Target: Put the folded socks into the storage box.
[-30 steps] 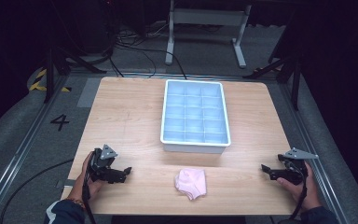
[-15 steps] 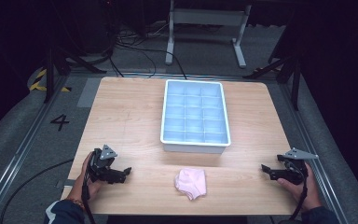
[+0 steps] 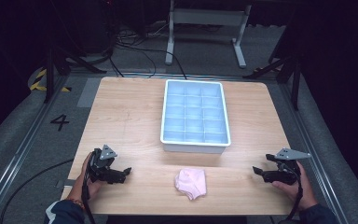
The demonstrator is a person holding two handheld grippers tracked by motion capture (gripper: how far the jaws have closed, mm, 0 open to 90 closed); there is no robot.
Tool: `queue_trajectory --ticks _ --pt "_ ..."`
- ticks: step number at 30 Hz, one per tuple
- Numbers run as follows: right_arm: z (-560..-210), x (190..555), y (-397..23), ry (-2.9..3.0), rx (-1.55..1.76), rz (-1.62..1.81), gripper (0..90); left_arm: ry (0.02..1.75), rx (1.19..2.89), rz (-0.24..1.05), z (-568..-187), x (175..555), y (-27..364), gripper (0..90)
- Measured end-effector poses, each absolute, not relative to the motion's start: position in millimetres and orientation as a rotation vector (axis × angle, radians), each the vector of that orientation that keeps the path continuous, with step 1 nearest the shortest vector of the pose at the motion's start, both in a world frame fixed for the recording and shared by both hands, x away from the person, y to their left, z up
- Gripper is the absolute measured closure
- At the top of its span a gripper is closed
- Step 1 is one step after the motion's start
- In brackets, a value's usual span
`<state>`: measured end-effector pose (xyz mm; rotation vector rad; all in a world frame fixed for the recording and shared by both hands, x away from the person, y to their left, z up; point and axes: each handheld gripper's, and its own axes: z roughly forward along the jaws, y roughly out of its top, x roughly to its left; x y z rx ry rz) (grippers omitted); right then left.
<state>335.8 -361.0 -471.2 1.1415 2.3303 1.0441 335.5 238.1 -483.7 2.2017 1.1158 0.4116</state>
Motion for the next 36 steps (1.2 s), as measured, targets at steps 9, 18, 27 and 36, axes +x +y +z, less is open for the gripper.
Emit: queue_trajectory --ticks 9,18,27,36 --pt "-449.1 332.9 -324.5 2.400 1.010 1.131 19.2 1.112 2.204 0.410 -483.6 335.6 238.6 0.0" --pt "-447.1 325.7 -268.0 2.530 0.822 1.128 23.3 1.112 2.204 0.410 -483.7 335.6 238.5 0.0" --pt "-454.8 322.5 -224.2 2.635 0.682 1.136 23.1 1.106 2.209 0.404 -483.6 335.4 239.3 0.0" --pt "-455.5 319.5 -191.9 2.669 0.586 1.149 22.9 1.106 2.209 0.403 -483.6 335.4 239.3 0.0"
